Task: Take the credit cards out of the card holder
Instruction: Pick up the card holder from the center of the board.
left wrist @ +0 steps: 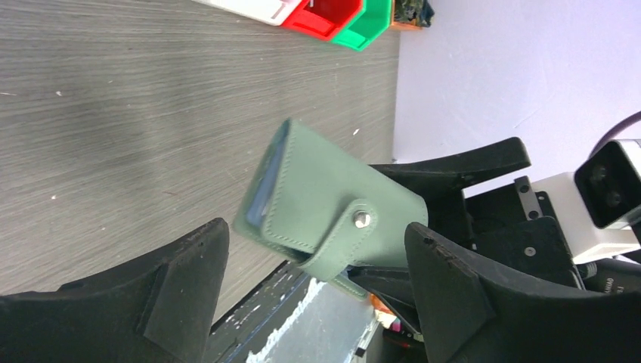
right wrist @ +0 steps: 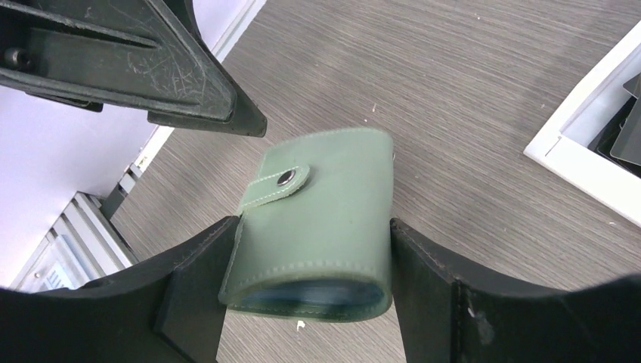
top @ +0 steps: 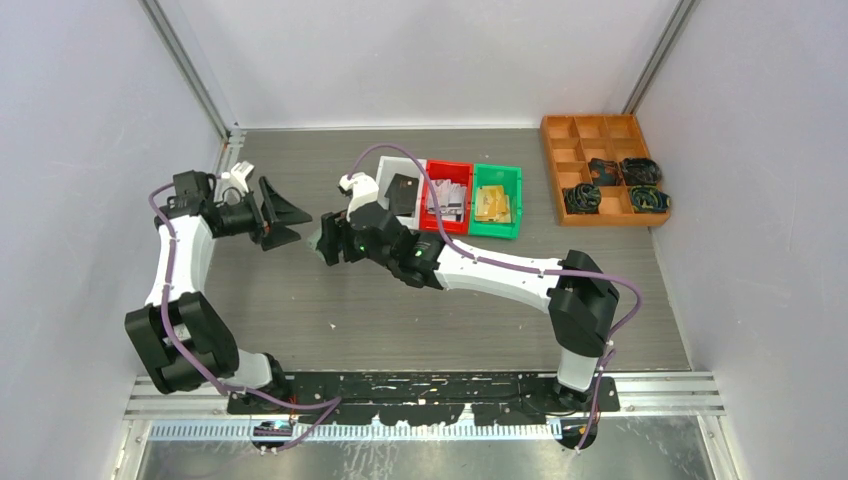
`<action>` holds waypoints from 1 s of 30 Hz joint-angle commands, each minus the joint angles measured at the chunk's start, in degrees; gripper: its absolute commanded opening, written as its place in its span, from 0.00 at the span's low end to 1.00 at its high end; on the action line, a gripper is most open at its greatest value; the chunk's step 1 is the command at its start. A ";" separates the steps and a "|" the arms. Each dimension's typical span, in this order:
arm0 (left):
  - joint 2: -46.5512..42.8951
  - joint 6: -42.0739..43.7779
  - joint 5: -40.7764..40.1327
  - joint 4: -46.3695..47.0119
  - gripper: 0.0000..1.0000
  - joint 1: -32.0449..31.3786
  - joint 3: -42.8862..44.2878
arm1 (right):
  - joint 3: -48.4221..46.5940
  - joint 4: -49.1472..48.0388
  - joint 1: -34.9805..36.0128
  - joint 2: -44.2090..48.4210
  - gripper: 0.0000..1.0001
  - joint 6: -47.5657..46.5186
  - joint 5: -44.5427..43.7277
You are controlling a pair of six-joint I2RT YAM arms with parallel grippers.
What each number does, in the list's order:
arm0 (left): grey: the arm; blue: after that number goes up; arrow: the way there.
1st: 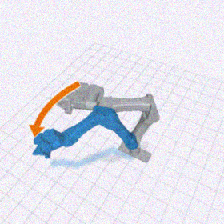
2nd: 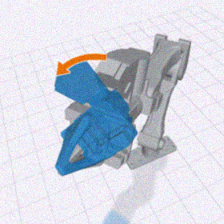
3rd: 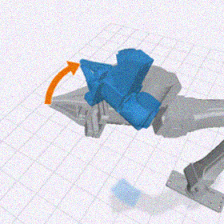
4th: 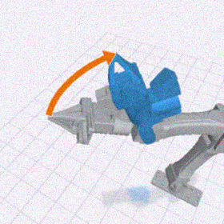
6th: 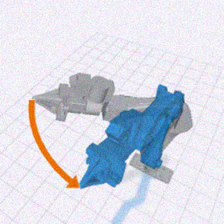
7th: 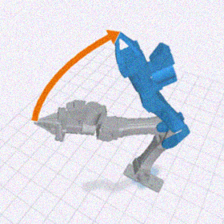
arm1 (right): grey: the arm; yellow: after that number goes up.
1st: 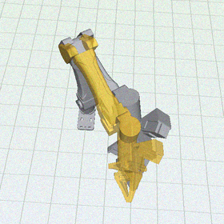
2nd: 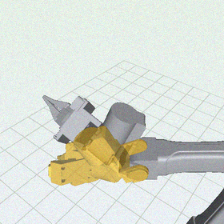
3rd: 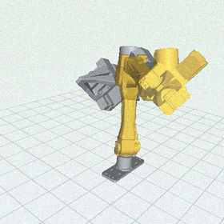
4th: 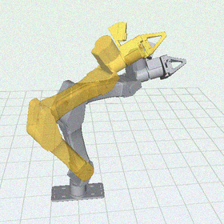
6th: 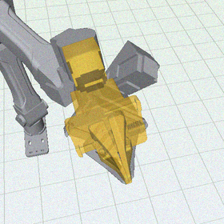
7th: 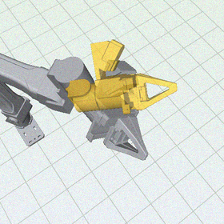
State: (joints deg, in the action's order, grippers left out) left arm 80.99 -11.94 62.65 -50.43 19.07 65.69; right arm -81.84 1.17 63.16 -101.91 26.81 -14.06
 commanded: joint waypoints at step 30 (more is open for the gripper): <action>-7.71 -27.96 7.10 16.53 0.97 3.08 -8.21 | 1.40 -17.27 0.08 7.74 0.70 0.59 -9.75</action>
State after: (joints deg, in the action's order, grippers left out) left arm 78.50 -27.68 71.02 -42.70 21.89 59.42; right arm -78.72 -8.64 63.16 -96.62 26.92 -21.34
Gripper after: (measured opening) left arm 0.989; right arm 0.717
